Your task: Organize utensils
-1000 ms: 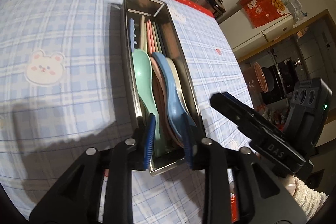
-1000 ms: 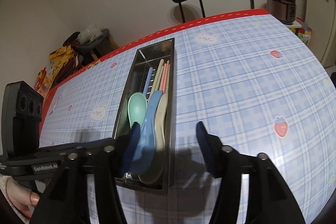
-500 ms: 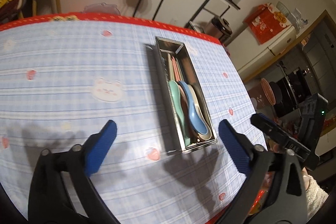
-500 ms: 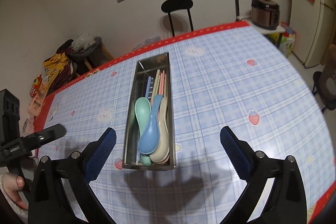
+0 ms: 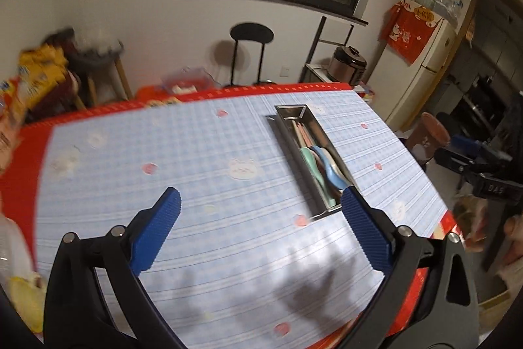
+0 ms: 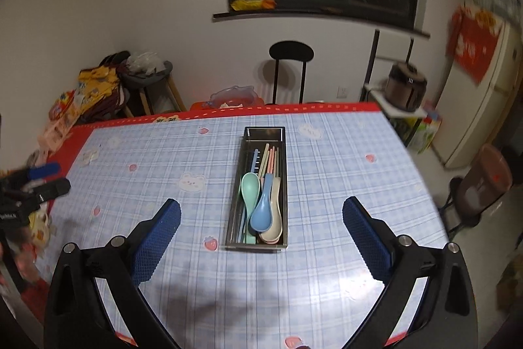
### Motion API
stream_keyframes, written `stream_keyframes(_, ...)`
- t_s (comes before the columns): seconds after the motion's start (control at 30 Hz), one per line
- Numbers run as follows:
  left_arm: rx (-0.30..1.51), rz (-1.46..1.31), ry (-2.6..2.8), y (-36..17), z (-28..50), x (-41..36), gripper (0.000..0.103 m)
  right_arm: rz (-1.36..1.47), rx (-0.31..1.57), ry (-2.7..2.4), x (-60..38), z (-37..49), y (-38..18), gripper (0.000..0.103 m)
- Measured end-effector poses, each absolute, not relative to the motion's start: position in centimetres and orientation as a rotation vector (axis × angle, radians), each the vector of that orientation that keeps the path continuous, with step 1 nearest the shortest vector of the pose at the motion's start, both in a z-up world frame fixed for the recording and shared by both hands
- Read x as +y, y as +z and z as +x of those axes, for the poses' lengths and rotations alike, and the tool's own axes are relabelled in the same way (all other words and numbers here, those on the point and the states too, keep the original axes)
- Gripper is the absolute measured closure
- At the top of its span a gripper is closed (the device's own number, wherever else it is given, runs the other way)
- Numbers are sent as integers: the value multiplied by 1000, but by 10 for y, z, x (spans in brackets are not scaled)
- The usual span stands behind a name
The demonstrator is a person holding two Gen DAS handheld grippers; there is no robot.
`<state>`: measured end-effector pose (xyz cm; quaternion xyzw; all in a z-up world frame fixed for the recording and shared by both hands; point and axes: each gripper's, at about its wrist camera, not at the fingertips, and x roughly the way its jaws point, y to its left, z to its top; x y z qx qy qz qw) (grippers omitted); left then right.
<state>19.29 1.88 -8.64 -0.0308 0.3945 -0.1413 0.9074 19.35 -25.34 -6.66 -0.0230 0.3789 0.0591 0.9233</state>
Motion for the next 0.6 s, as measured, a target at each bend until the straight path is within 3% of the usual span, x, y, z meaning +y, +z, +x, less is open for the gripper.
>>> stream_keyframes(0.23,732,-4,-259,-41,143,36,6,-130,745,126,-209,145,-32,6)
stream_keyframes(0.6,684,41,-218,-12,108,44,6,-188,678,82,-178,103,-7,6)
